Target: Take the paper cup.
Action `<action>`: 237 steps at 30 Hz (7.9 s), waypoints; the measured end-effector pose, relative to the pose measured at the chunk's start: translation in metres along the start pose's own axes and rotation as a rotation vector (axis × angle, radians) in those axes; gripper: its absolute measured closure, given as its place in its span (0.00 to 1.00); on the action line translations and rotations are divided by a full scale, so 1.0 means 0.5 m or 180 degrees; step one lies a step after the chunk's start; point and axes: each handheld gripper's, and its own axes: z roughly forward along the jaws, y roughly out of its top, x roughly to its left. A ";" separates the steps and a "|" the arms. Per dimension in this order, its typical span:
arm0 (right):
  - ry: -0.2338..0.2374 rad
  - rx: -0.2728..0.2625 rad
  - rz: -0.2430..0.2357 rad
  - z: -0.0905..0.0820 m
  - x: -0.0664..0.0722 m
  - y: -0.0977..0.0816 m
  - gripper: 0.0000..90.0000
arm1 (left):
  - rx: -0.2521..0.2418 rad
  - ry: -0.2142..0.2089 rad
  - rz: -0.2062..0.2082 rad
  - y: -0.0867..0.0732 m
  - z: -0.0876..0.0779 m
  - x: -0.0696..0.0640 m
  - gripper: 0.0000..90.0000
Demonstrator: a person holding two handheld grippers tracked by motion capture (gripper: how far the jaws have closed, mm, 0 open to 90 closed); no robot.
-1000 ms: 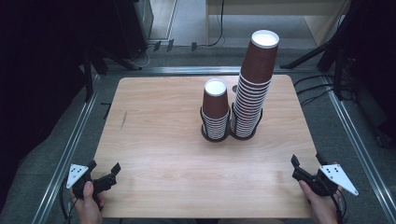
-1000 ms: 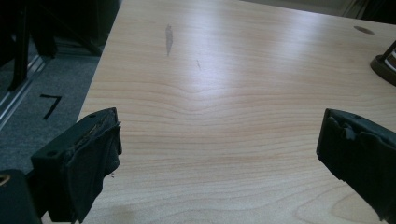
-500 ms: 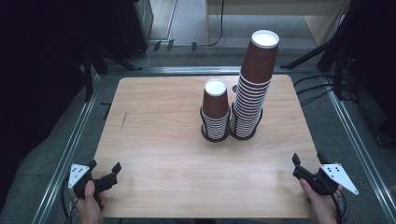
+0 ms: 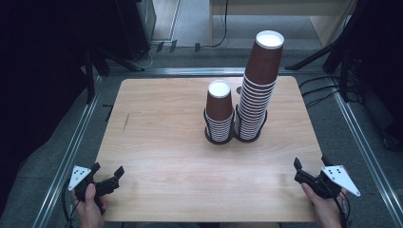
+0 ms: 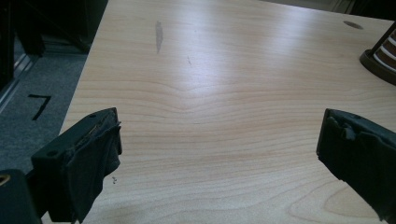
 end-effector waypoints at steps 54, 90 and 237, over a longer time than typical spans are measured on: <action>0.0611 -0.0541 -0.0037 0.075 0.223 0.318 0.03 | 0.0025 -0.0079 -0.0012 -0.002 -0.001 0.001 0.00; 0.0521 -0.0784 0.0076 0.142 0.294 0.451 0.00 | 0.0028 -0.0129 -0.0040 -0.004 -0.001 0.003 0.00; 0.1021 -0.1349 -0.0311 0.057 0.426 0.527 0.12 | 0.0089 -0.0159 -0.0073 -0.003 0.003 0.005 0.00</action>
